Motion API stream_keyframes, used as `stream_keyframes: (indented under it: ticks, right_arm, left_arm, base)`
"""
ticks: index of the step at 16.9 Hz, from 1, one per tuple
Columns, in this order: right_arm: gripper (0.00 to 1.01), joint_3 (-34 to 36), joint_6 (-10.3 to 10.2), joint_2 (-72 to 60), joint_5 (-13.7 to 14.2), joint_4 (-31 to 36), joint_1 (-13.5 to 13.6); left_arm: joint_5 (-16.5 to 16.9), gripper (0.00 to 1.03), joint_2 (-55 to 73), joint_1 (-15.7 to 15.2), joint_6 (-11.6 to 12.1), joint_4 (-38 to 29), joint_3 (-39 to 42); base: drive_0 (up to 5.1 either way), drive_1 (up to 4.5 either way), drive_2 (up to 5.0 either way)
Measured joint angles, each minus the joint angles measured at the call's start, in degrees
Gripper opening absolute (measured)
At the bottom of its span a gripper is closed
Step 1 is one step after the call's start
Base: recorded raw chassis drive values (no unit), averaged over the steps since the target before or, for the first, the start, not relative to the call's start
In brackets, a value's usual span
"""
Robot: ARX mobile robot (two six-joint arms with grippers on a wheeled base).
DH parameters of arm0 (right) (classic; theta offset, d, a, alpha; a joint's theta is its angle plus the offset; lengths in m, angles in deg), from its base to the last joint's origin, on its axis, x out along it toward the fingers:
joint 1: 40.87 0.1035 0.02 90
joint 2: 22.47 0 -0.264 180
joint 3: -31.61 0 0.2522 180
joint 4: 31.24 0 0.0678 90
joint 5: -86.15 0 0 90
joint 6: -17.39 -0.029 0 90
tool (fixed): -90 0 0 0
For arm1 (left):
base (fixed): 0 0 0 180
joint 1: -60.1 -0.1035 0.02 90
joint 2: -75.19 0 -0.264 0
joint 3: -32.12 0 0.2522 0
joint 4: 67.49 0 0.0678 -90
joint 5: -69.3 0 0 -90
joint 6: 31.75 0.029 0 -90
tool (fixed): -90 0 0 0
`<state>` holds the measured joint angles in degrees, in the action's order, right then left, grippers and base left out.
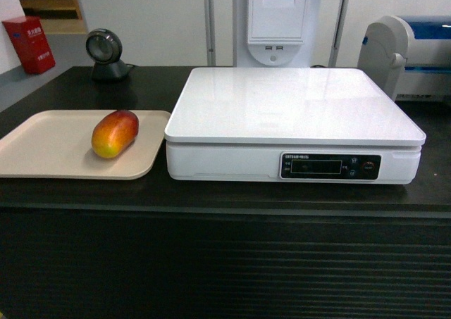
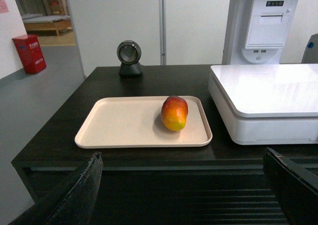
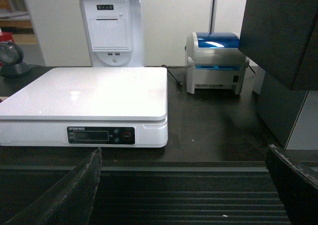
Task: Place dark red mango on scale at checkout
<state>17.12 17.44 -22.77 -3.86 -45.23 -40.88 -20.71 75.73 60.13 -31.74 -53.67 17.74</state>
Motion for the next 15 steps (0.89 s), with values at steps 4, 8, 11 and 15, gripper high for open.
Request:
stream_keyframes:
  ticks: [4, 8, 11, 15]
  right_arm:
    - [0.98, 0.0, 0.0, 0.0, 0.0, 0.0, 0.0]
    - [0.98, 0.0, 0.0, 0.0, 0.0, 0.0, 0.0]
    - [0.98, 0.0, 0.0, 0.0, 0.0, 0.0, 0.0]
    - [0.98, 0.0, 0.0, 0.0, 0.0, 0.0, 0.0]
  left_arm:
    - [0.0, 0.98, 0.0, 0.0, 0.0, 0.1, 0.0]
    - [0.0, 0.98, 0.0, 0.0, 0.0, 0.1, 0.0]
    - [0.0, 0.98, 0.0, 0.0, 0.0, 0.1, 0.0]
    - [0.0, 0.98, 0.0, 0.0, 0.0, 0.1, 0.0]
  base:
    - [0.0, 0.00, 0.0]
    - [0.0, 0.00, 0.0]
    - [0.0, 0.00, 0.0]
    - [0.0, 0.00, 0.0]
